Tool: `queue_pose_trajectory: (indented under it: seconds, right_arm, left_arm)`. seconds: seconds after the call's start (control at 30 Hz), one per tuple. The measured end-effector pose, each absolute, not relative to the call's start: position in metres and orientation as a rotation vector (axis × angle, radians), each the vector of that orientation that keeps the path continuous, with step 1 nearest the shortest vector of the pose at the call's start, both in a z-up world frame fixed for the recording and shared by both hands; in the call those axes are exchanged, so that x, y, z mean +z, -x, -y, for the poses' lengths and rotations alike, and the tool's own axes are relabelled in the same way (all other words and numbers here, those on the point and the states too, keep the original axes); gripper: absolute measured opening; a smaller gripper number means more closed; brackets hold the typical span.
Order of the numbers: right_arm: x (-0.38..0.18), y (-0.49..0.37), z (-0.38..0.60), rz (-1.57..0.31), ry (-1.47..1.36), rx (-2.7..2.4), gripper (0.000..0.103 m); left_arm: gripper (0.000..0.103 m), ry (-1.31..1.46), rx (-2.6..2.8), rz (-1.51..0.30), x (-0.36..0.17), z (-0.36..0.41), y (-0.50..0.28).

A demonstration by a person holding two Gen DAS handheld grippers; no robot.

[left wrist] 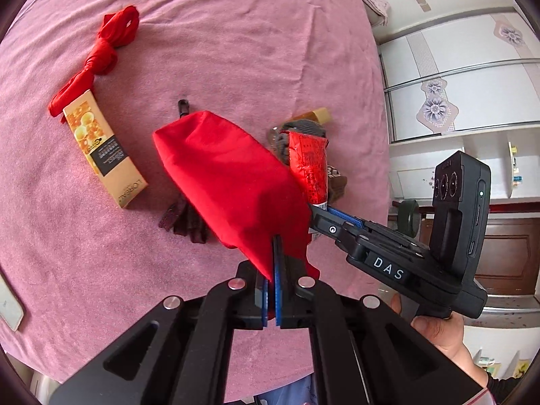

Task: Collect trash
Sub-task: 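Carry the red pouch and red tube over the yellow bin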

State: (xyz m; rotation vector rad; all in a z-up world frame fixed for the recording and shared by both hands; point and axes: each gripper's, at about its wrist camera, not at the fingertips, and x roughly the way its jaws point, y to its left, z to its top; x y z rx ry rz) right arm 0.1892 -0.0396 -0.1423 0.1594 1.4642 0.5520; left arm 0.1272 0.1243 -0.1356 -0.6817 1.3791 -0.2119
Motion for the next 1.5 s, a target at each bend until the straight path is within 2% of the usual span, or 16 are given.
queue_pose_trajectory:
  seconds: [0.3, 0.63, 1.2, 1.5]
  right_arm:
    - [-0.113, -0.166, 0.131, -1.391, -0.278, 0.462, 0.024]
    - [-0.094, -0.135, 0.265, -1.334, -0.401, 0.295, 0.024]
    - [-0.105, -0.104, 0.474, -1.272, -0.554, 0.032, 0.024]
    - [-0.130, -0.100, 0.564, -1.270, -0.658, -0.118, 0.025]
  left_arm:
    - [0.002, 0.567, -0.308, -1.366, -0.101, -0.047, -0.128]
    - [0.002, 0.434, -0.478, -1.406, -0.086, 0.077, -0.128]
    - [0.002, 0.222, -0.739, -1.489, -0.097, 0.312, -0.164]
    - [0.002, 0.065, -0.816, -1.534, -0.118, 0.407, -0.192]
